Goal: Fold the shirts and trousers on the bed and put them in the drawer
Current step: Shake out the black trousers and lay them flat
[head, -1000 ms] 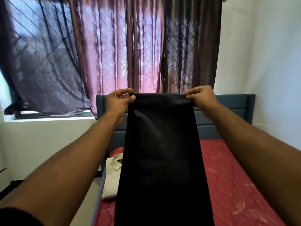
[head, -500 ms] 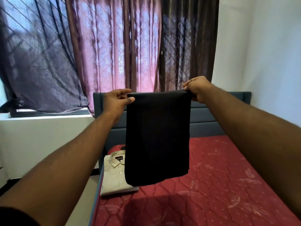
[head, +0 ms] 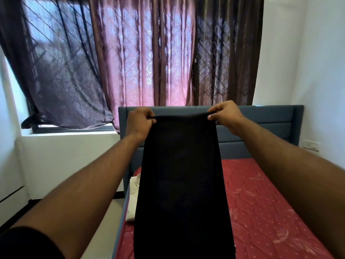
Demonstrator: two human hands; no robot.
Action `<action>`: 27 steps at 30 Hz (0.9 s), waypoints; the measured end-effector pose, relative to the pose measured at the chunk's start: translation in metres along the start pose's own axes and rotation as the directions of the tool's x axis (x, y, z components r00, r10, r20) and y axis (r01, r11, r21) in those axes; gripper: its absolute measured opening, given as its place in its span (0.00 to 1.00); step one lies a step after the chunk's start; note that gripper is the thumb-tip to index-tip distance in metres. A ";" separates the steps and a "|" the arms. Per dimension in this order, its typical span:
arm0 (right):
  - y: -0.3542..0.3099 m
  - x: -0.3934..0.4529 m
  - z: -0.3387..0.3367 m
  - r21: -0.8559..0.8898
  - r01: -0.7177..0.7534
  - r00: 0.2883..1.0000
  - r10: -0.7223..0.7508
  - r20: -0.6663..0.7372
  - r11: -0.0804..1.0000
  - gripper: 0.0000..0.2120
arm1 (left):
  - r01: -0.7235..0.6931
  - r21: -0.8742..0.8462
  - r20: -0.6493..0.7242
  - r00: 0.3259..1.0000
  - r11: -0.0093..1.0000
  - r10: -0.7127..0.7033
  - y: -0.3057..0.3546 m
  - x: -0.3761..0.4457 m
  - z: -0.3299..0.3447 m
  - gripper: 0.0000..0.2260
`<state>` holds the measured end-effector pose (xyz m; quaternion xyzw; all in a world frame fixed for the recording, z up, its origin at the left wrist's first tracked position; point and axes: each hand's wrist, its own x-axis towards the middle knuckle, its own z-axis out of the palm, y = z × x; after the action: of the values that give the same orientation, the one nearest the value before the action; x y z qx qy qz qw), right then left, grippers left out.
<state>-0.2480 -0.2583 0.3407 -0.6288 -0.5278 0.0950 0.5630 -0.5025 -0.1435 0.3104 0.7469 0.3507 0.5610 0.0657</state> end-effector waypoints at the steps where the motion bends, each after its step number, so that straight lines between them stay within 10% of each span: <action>1: 0.000 0.000 0.002 -0.034 0.010 1.000 -0.010 -0.003 0.999 0.10 | -0.004 0.042 -0.013 1.000 0.999 0.004 0.000 -0.002 0.000 0.05; 6: -0.009 0.003 -0.003 -0.198 0.083 0.996 -0.088 -0.019 0.977 0.04 | 0.037 0.273 -0.039 0.999 0.961 -0.027 0.007 -0.005 -0.007 0.05; 14: -0.027 -0.029 -0.048 -0.016 0.144 0.977 -0.140 0.161 0.989 0.03 | 0.219 -0.458 0.406 0.914 0.862 -0.016 0.028 0.004 -0.052 0.07; 20: -0.063 -0.069 -0.083 0.115 0.071 0.900 -0.113 0.421 0.991 0.05 | 0.271 -0.528 0.587 0.801 0.805 0.116 0.034 0.003 -0.099 0.28; 27: -0.080 -0.046 -0.091 0.142 0.011 0.934 -0.061 0.352 0.990 0.04 | 0.272 -0.532 0.611 0.779 0.802 0.141 0.049 0.052 -0.092 0.30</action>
<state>-0.2475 -0.3642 0.4153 -0.5509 -0.6246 0.2332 0.5020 -0.5557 -0.1769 0.4090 0.8165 0.1425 0.3595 0.4287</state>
